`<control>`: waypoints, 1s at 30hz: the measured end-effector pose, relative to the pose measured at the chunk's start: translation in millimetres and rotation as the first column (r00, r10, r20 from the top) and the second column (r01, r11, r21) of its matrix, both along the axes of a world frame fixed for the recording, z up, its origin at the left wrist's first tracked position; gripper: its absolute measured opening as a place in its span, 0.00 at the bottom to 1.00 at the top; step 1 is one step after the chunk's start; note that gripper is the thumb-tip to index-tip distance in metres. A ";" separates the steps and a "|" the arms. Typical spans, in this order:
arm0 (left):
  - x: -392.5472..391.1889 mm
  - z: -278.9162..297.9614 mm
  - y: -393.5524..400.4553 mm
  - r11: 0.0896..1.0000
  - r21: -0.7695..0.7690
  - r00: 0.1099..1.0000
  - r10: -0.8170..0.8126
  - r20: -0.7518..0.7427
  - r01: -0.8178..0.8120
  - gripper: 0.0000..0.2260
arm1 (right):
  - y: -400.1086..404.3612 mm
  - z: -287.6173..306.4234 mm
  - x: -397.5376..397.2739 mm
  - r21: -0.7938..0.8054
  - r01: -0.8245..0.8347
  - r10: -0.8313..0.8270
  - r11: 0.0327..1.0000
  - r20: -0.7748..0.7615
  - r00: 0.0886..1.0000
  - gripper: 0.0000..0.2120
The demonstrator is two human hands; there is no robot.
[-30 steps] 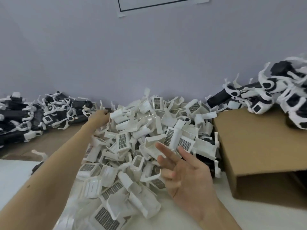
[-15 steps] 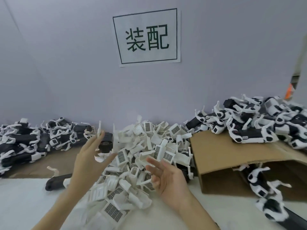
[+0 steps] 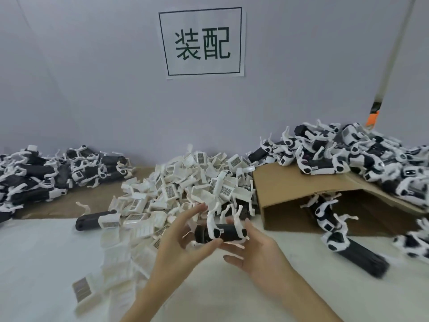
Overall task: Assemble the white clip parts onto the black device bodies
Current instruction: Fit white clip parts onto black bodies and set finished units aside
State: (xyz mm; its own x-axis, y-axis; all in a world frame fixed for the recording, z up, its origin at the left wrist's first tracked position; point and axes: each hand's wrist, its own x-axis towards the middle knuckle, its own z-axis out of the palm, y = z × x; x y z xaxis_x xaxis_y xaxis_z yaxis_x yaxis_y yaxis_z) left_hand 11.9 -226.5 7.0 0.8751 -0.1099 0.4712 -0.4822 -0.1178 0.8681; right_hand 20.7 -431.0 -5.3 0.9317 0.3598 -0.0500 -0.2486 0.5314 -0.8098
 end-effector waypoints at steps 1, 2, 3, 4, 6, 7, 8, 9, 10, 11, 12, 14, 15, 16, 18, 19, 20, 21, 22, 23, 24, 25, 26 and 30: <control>-0.6 -0.5 0.9 1.000 -0.006 0.999 -0.018 -0.030 0.018 0.30 | -0.9 -0.6 -3.0 0.001 0.012 -0.012 1.000 0.009 1.000 0.24; -0.8 -0.4 2.7 0.999 -0.017 0.997 -0.033 -0.073 0.032 0.28 | -1.3 -0.8 -4.3 0.001 0.044 -0.044 0.999 0.015 0.999 0.23; -0.7 -0.3 5.0 0.999 -0.035 0.992 -0.041 -0.124 0.037 0.27 | -1.1 -0.9 -4.9 -0.009 0.086 -0.085 0.996 0.023 0.996 0.21; 0.0 -0.5 7.6 0.998 -0.052 0.984 -0.044 -0.172 0.036 0.27 | -0.6 -0.9 -4.5 -0.030 0.127 -0.126 0.991 0.040 0.991 0.20; -0.3 -0.3 12.8 0.998 -0.056 0.967 -0.054 -0.249 0.041 0.27 | 1.8 -0.4 -3.9 -0.082 0.196 -0.190 0.977 0.085 0.978 0.20; -1.5 0.9 14.2 0.998 -0.044 0.962 -0.064 -0.266 0.054 0.27 | 3.4 -0.4 -3.6 -0.112 0.222 -0.210 0.969 0.110 0.972 0.22; -2.1 2.0 15.0 0.997 -0.033 0.961 -0.076 -0.266 0.070 0.25 | 5.1 -0.5 -3.9 -0.139 0.244 -0.226 0.960 0.135 0.965 0.23; -2.3 2.6 15.8 0.996 -0.030 0.962 -0.086 -0.261 0.081 0.23 | 6.8 -0.5 -4.6 -0.165 0.269 -0.244 0.949 0.157 0.957 0.24; -2.4 3.1 16.6 0.996 -0.042 0.961 -0.092 -0.262 0.084 0.22 | 8.6 -0.1 -6.0 -0.187 0.296 -0.264 0.936 0.181 0.947 0.25; -2.3 3.2 17.9 0.995 -0.062 0.959 -0.097 -0.267 0.083 0.22 | 10.1 0.6 -7.9 -0.207 0.321 -0.278 0.924 0.213 0.937 0.25; -2.2 3.1 20.0 0.994 -0.071 0.959 -0.099 -0.267 0.083 0.24 | 11.2 1.2 -9.6 -0.225 0.337 -0.280 0.914 0.250 0.927 0.25; -1.3 3.8 25.1 0.994 -0.054 0.968 -0.108 -0.228 0.098 0.30 | 12.3 1.9 -12.4 -0.262 0.347 -0.255 0.900 0.329 0.909 0.26; -1.4 4.6 27.9 0.992 -0.051 0.972 -0.125 -0.200 0.117 0.33 | 12.5 2.4 -13.5 -0.275 0.343 -0.238 0.898 0.353 0.905 0.26; -1.1 5.3 30.5 0.990 -0.060 0.974 -0.140 -0.181 0.131 0.37 | 12.7 3.2 -13.9 -0.273 0.328 -0.221 0.905 0.358 0.907 0.27; 1.9 5.8 33.3 0.986 -0.117 0.971 -0.142 -0.190 0.121 0.44 | 11.6 4.7 -13.1 -0.199 0.275 -0.207 0.941 0.305 0.930 0.28; 3.7 5.4 33.2 0.983 -0.149 0.966 -0.141 -0.218 0.110 0.45 | 10.3 4.9 -12.0 -0.143 0.241 -0.197 0.960 0.271 0.942 0.28; 5.0 5.2 32.7 0.981 -0.165 0.956 -0.142 -0.255 0.102 0.45 | 8.3 4.6 -11.3 -0.089 0.210 -0.183 0.974 0.250 0.951 0.28; 5.5 5.4 32.1 0.981 -0.164 0.945 -0.150 -0.292 0.105 0.41 | 6.1 3.8 -10.2 -0.048 0.185 -0.168 0.982 0.245 0.955 0.29; 6.3 5.2 31.5 0.982 -0.147 0.935 -0.164 -0.314 0.123 0.36 | 4.5 3.0 -9.4 -0.017 0.160 -0.151 0.987 0.247 0.957 0.29; 7.1 4.0 31.0 0.980 -0.141 0.927 -0.183 -0.327 0.143 0.29 | 3.0 2.8 -8.7 0.008 0.133 -0.130 0.991 0.245 0.961 0.29; 7.3 3.2 30.9 0.976 -0.154 0.921 -0.197 -0.336 0.152 0.24 | 2.1 2.9 -8.3 0.040 0.105 -0.112 0.994 0.229 0.967 0.29; 6.9 3.3 31.6 0.972 -0.176 0.916 -0.206 -0.344 0.153 0.23 | 0.7 3.3 -8.5 0.087 0.080 -0.095 0.993 0.193 0.977 0.27; 7.2 3.8 33.2 0.970 -0.181 0.915 -0.215 -0.342 0.160 0.24 | -1.2 3.9 -8.9 0.148 0.052 -0.072 0.988 0.136 0.988 0.26; 7.2 6.2 39.7 0.962 -0.058 0.918 -0.273 -0.289 0.268 0.31 | -4.7 11.7 -12.7 0.292 -0.039 0.080 0.955 -0.131 0.988 0.32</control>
